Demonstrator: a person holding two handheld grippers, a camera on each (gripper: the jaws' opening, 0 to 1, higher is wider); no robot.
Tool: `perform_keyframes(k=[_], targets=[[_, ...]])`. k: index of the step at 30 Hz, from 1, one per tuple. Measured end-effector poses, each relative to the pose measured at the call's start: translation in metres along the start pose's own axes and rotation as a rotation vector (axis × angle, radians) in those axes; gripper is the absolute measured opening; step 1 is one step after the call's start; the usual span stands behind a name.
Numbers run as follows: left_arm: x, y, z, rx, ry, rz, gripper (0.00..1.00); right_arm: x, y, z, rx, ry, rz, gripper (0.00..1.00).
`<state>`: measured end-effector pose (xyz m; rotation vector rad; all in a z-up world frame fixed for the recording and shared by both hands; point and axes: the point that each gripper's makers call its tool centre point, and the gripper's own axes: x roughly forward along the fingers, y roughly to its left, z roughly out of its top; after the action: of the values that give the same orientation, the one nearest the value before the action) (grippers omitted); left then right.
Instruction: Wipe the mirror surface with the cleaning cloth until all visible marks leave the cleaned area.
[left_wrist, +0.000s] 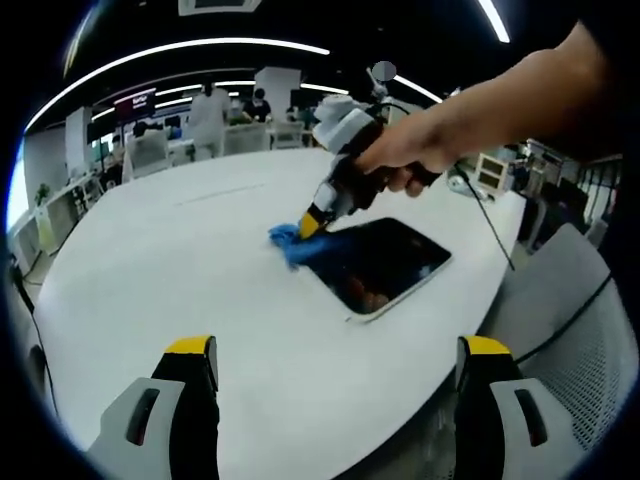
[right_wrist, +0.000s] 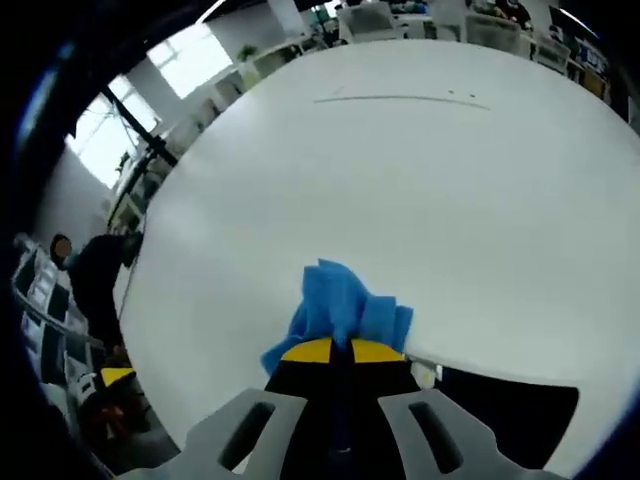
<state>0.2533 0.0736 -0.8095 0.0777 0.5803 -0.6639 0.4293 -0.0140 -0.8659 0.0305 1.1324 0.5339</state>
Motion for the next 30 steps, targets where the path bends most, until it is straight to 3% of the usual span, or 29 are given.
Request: perform_keyframes(k=[2,4,10,17,30], targets=[[0.0001,-0.0007,0.0,0.001,0.0,-0.003,0.99,0.0014,-0.0009,0.001,0.0,-0.001,-0.002,0.0],[0.0003,-0.0011,0.0,0.004,0.0,-0.005,0.99,0.0021,-0.0021,0.0015,0.086,-0.008,0.016,0.0],[0.0007,-0.0015,0.0005,0.003,-0.003,-0.011,0.99,0.0046,-0.0037,0.0016,0.004,-0.021,0.022,0.0],[0.0008,-0.0003,0.0,0.001,0.0,-0.004,0.99,0.0042,-0.003,0.0015,0.02,-0.057,0.026,0.0],[0.0006,0.0009,0.0001,0.001,-0.003,0.001,0.99,0.0028,-0.0084,0.0006,0.035,-0.037,0.023,0.0]])
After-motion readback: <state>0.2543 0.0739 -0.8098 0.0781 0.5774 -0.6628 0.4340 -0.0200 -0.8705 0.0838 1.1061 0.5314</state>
